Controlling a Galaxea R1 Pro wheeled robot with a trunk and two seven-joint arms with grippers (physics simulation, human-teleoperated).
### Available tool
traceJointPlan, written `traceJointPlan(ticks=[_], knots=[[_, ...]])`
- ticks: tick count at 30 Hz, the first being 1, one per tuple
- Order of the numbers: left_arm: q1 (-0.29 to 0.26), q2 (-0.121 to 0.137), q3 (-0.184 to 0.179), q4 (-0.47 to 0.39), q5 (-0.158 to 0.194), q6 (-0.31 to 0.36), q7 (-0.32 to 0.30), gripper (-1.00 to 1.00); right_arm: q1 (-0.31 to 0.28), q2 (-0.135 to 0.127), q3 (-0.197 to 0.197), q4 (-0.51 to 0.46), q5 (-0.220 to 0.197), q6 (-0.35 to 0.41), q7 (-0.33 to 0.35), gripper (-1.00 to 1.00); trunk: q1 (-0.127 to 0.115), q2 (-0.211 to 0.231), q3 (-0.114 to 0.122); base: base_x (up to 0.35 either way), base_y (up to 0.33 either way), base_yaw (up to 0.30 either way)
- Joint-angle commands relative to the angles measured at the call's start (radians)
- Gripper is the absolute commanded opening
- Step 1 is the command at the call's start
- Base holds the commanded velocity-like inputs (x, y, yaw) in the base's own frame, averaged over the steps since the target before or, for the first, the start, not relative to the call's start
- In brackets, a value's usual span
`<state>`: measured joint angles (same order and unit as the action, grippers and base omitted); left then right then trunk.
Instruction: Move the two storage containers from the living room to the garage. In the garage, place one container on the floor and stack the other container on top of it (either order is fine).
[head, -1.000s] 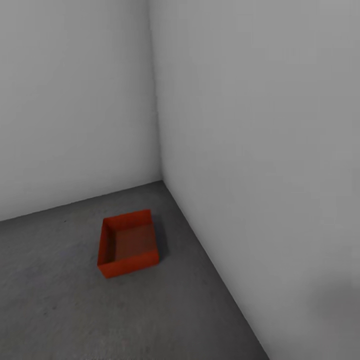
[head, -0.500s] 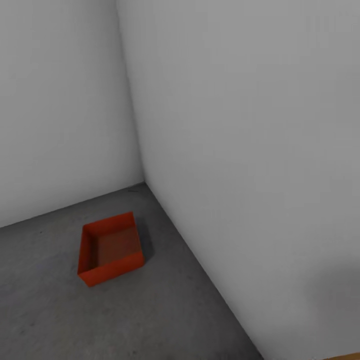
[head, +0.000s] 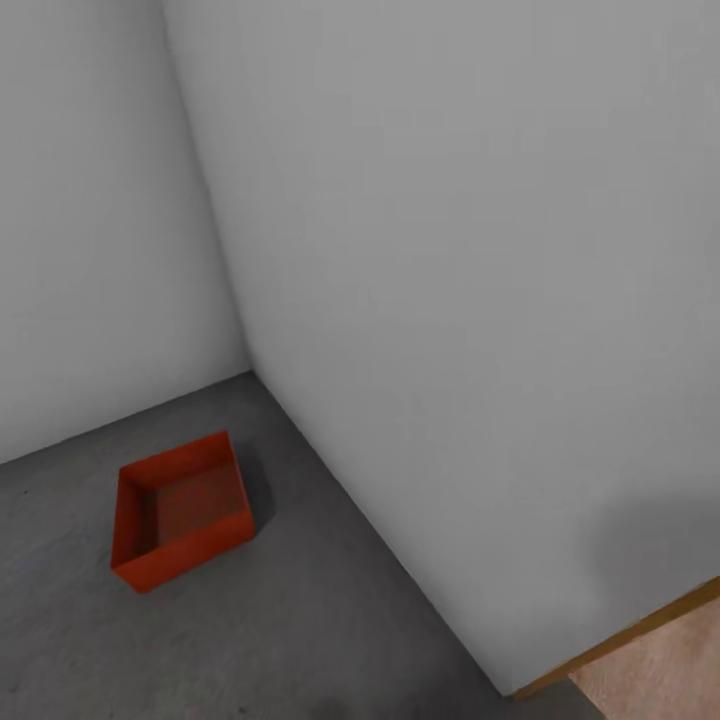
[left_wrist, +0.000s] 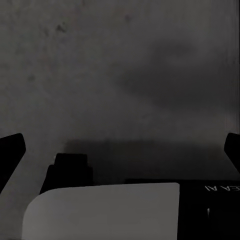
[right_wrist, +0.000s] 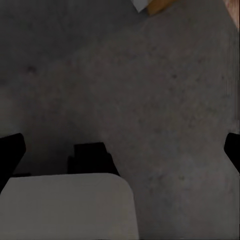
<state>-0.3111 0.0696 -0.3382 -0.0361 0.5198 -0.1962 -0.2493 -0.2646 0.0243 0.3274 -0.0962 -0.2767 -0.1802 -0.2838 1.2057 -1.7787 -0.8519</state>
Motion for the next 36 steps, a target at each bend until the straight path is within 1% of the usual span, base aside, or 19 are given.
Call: traceJointPlan(ticks=[1, 14, 36], knots=[[0.000, 0.000, -0.008, 0.001, 0.010, -0.003, -0.004, 1.00, -0.001, 0.000, 0.009, 0.001, -0.010, -0.004, -0.002, 1.00, -0.001, 0.000, 0.000, -0.228, -0.165, -0.246], [0.000, 0.001, -0.008, 0.001, 0.010, -0.003, -0.004, 1.00, -0.001, 0.000, 0.009, 0.001, -0.010, -0.004, -0.002, 1.00, -0.001, 0.000, 0.007, -0.227, -0.167, -0.246], [0.000, 0.000, -0.008, 0.001, 0.011, -0.003, -0.004, 1.00, -0.001, 0.000, 0.009, 0.001, -0.010, -0.004, -0.003, 1.00, -0.001, 0.000, 0.019, -0.004, -0.015, -0.250]])
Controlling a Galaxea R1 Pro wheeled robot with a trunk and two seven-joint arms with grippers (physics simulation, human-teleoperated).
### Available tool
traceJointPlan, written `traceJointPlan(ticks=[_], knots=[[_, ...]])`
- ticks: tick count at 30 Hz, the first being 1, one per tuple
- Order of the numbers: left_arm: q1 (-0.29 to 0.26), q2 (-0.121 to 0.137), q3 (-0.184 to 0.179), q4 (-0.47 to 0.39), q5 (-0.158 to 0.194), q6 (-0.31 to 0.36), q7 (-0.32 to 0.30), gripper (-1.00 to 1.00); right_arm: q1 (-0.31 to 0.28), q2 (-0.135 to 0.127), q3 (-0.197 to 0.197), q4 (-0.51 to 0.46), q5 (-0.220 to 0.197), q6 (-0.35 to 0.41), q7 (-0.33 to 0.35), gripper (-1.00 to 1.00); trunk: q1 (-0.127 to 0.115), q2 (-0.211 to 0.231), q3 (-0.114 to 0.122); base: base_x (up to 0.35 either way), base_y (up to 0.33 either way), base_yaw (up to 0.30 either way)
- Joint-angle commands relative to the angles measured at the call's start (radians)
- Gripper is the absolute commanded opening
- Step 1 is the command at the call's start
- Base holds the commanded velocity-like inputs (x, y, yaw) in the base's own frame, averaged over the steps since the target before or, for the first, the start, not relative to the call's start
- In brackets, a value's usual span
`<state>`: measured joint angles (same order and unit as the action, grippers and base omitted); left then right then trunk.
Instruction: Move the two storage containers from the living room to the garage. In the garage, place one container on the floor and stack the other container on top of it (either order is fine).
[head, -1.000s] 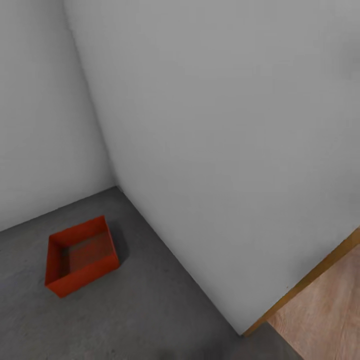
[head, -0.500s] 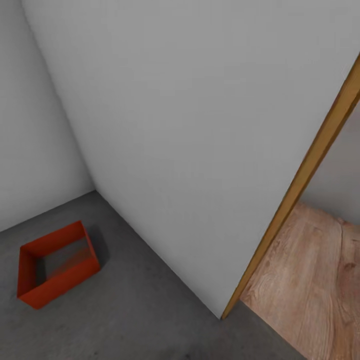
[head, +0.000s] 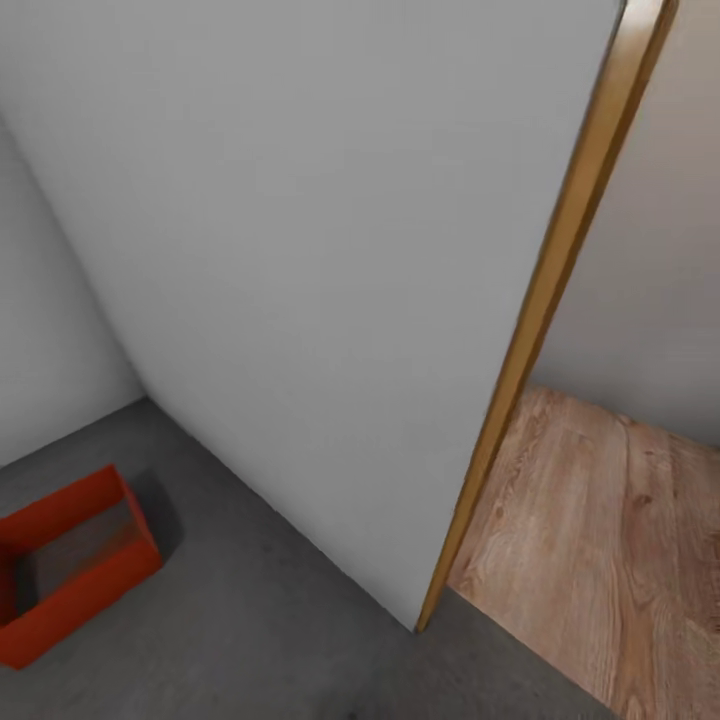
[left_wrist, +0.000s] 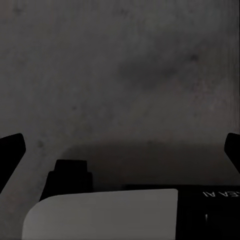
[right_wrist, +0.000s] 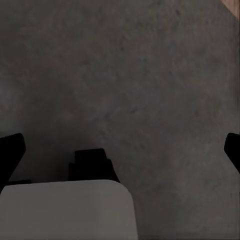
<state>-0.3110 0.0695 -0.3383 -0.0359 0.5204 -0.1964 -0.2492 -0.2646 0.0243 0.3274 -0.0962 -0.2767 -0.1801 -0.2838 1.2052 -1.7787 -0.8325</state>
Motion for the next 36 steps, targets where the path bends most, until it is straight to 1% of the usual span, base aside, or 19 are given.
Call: traceJointPlan(ticks=[1, 25, 29, 36], knots=[[0.000, 0.000, -0.008, 0.001, 0.010, -0.003, -0.004, 1.00, -0.001, 0.000, 0.009, 0.001, -0.010, -0.004, -0.003, 1.00, 0.000, 0.000, 0.000, 0.083, -0.119, -0.250], [0.000, 0.001, -0.008, 0.001, 0.010, -0.003, -0.004, 1.00, -0.001, 0.000, 0.009, 0.001, -0.010, -0.004, -0.003, 1.00, 0.000, 0.000, 0.013, 0.146, -0.237, -0.250], [0.000, 0.001, -0.008, 0.001, 0.010, -0.003, -0.004, 1.00, -0.001, 0.000, 0.009, 0.001, -0.010, -0.004, -0.002, 1.00, 0.000, 0.000, 0.015, 0.098, -0.133, -0.250], [0.000, 0.001, -0.008, 0.001, 0.010, -0.003, -0.004, 1.00, -0.001, 0.000, 0.009, 0.001, -0.010, -0.004, -0.003, 1.00, 0.000, 0.000, 0.019, 0.021, -0.028, -0.251]])
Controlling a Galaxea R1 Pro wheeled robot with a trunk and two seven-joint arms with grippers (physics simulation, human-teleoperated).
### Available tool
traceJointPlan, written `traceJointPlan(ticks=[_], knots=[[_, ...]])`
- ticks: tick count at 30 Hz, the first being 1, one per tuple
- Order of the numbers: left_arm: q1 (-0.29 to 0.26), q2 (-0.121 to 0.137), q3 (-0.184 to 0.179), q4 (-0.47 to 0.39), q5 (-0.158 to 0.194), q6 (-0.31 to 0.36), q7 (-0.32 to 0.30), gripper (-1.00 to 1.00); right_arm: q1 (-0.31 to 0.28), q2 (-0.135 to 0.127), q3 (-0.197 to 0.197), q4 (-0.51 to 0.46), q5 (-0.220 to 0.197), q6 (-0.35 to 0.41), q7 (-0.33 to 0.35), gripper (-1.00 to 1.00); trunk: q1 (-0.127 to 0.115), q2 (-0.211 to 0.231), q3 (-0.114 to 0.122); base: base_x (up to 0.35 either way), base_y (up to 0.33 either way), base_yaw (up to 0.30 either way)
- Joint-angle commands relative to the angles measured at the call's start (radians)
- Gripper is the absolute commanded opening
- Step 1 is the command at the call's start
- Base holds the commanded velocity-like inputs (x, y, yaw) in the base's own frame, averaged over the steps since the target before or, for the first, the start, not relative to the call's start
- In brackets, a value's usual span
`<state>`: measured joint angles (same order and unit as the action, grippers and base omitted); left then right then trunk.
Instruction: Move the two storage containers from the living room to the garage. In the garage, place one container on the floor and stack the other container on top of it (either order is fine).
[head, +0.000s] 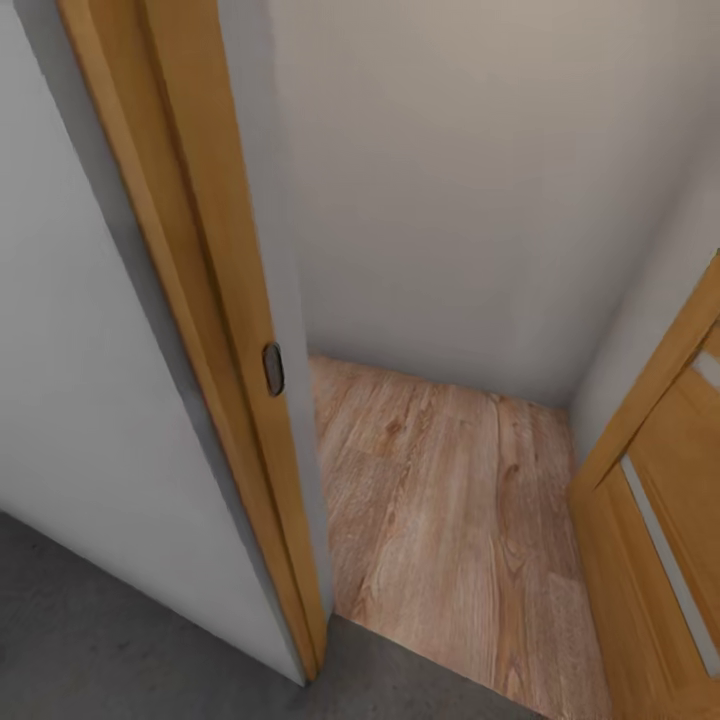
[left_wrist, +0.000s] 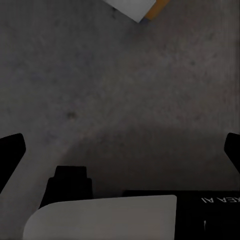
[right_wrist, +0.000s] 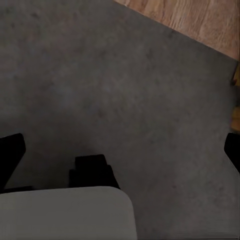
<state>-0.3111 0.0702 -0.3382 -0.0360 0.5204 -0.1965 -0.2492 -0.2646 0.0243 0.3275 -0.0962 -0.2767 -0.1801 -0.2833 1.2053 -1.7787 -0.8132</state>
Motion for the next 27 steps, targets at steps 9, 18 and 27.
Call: traceJointPlan(ticks=[9, 18, 27], knots=[[0.000, 0.000, -0.008, 0.001, 0.010, -0.003, -0.004, 1.00, -0.001, 0.000, 0.008, 0.001, -0.010, -0.004, -0.004, 1.00, 0.000, 0.000, 0.004, 0.002, -0.003, -0.251], [0.000, 0.000, -0.008, 0.001, 0.010, -0.003, -0.004, 1.00, -0.001, 0.000, 0.008, 0.001, -0.010, -0.004, -0.003, 1.00, 0.000, 0.000, 0.009, 0.000, 0.000, -0.251], [0.000, 0.000, -0.008, 0.001, 0.010, -0.003, -0.004, 1.00, -0.001, 0.000, 0.008, 0.001, -0.010, -0.004, -0.003, 1.00, 0.000, 0.000, 0.013, 0.000, 0.000, -0.251]])
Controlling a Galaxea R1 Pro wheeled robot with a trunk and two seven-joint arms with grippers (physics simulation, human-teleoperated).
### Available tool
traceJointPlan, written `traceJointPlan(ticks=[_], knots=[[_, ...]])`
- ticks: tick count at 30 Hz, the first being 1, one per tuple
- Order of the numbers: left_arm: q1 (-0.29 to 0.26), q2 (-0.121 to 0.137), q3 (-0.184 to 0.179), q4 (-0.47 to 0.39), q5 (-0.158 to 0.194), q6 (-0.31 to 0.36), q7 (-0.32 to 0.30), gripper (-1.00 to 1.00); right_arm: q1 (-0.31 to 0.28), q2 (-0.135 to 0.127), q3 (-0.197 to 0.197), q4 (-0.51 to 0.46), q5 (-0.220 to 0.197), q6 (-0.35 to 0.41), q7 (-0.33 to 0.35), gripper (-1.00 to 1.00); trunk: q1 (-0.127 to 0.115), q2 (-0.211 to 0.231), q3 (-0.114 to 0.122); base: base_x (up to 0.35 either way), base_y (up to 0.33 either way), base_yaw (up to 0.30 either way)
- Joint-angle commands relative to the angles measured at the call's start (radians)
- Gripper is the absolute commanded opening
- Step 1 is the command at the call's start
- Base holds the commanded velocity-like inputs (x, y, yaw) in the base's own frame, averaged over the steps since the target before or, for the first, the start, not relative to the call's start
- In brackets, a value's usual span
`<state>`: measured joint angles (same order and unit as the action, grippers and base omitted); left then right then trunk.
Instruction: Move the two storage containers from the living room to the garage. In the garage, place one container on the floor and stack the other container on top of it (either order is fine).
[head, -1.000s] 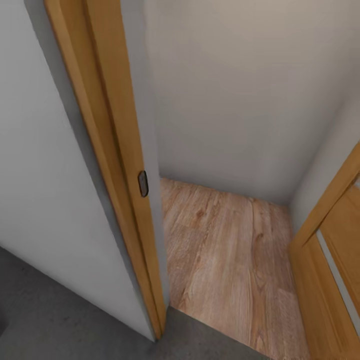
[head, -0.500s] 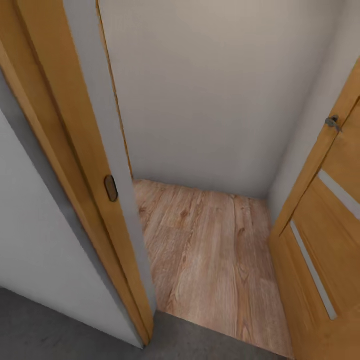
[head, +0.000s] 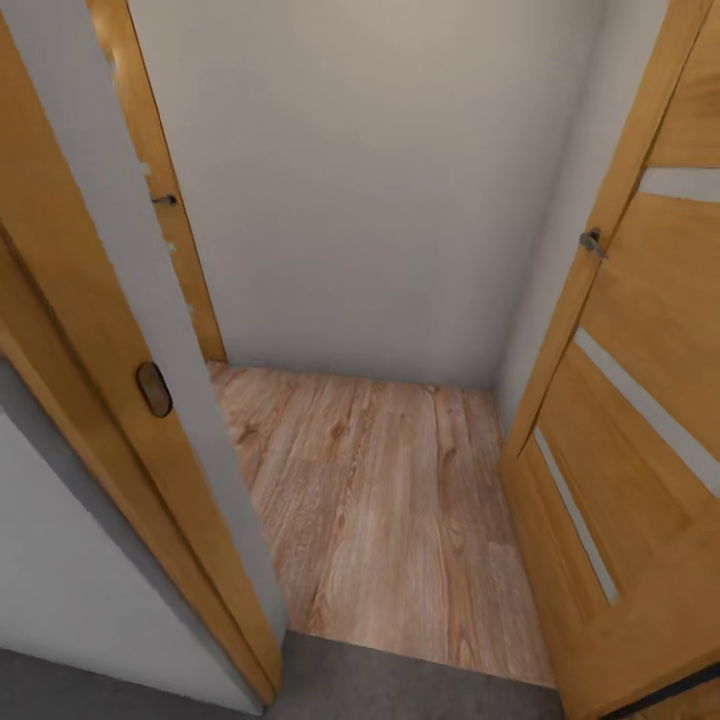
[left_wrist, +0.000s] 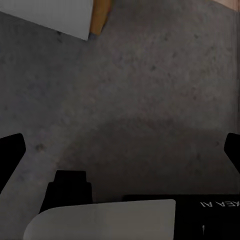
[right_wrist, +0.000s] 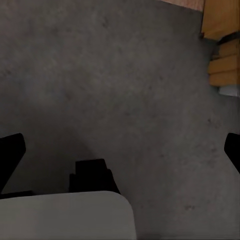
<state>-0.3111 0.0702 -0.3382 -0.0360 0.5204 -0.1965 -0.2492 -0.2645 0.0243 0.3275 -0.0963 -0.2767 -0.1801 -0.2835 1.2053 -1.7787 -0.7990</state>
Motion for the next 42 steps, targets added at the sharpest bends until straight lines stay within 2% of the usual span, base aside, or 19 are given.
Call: traceJointPlan(ticks=[1, 16, 42], knots=[[0.000, 0.000, -0.008, 0.001, 0.010, -0.003, -0.004, 1.00, -0.001, 0.000, 0.008, 0.001, -0.010, -0.004, -0.003, 1.00, 0.000, 0.000, 0.000, 0.000, 0.000, -0.251], [0.000, 0.000, -0.008, 0.001, 0.010, -0.003, -0.003, 1.00, -0.001, 0.000, 0.008, 0.001, -0.010, -0.004, -0.003, 1.00, 0.000, 0.000, 0.002, 0.000, 0.000, -0.227], [0.000, -0.005, -0.008, -0.002, 0.012, -0.003, -0.002, 1.00, 0.001, 0.001, 0.008, 0.006, -0.008, -0.004, 0.000, 1.00, 0.000, 0.000, 0.002, 0.000, 0.000, -0.012]])
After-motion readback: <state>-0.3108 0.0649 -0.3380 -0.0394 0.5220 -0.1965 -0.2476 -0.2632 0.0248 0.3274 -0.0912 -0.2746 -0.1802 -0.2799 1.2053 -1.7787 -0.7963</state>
